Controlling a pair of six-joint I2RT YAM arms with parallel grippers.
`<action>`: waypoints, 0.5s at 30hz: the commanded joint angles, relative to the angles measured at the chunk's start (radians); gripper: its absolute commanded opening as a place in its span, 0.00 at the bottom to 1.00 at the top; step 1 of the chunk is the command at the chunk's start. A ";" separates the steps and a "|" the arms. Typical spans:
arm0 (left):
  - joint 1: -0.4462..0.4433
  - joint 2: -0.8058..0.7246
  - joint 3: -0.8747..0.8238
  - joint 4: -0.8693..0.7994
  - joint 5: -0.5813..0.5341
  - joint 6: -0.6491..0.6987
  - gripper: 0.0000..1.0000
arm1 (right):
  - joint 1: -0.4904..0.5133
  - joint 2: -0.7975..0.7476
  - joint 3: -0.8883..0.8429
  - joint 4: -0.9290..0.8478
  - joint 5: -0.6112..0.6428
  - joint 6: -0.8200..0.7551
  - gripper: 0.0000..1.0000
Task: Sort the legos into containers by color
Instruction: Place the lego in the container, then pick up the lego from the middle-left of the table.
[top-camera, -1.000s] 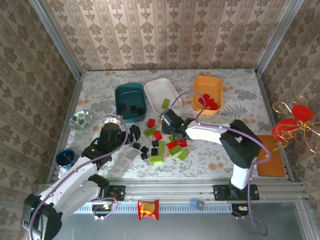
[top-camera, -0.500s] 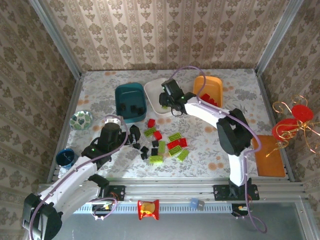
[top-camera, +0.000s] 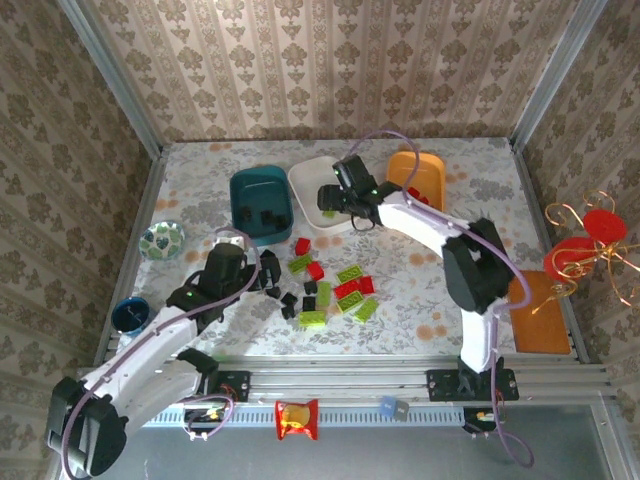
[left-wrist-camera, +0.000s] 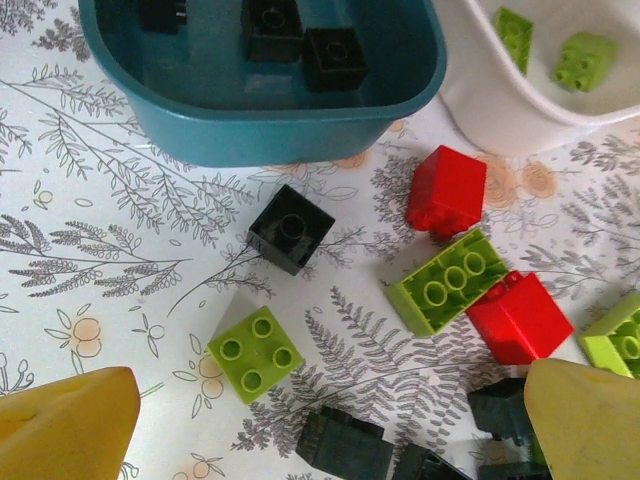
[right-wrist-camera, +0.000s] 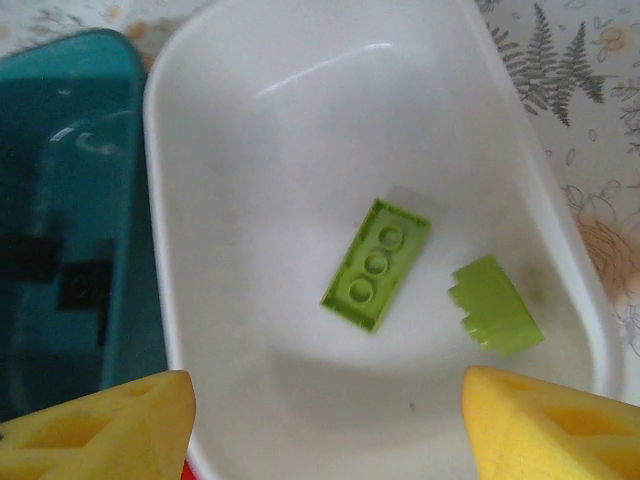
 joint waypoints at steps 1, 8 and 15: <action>0.016 0.050 0.035 -0.029 -0.018 0.013 0.98 | 0.029 -0.144 -0.114 0.088 -0.016 -0.008 0.72; 0.025 0.184 0.006 0.050 -0.005 0.014 0.87 | 0.058 -0.271 -0.314 0.135 -0.014 0.025 0.72; 0.033 0.320 0.008 0.155 -0.020 0.007 0.79 | 0.060 -0.357 -0.392 0.148 0.003 0.030 0.72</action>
